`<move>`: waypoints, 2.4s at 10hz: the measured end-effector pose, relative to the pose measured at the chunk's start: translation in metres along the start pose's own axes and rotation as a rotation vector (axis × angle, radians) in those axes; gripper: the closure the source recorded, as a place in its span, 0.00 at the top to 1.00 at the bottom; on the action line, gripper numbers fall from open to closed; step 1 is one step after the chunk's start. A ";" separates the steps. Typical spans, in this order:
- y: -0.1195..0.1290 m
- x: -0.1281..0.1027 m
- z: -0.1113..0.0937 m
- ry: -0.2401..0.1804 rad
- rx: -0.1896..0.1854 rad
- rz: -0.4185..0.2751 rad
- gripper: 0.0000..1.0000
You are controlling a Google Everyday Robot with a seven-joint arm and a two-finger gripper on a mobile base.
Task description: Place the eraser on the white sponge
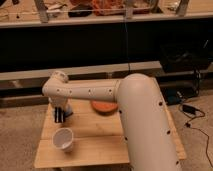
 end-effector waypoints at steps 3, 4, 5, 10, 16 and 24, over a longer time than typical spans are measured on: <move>-0.001 -0.004 0.000 -0.009 0.010 -0.012 0.01; -0.002 -0.005 0.000 -0.011 0.014 -0.015 0.01; -0.002 -0.006 0.000 -0.013 0.017 -0.021 0.01; -0.002 -0.011 0.001 -0.021 0.038 -0.031 0.01; -0.002 -0.017 0.000 -0.039 0.063 -0.052 0.01; -0.001 -0.019 0.000 -0.062 0.098 -0.064 0.07</move>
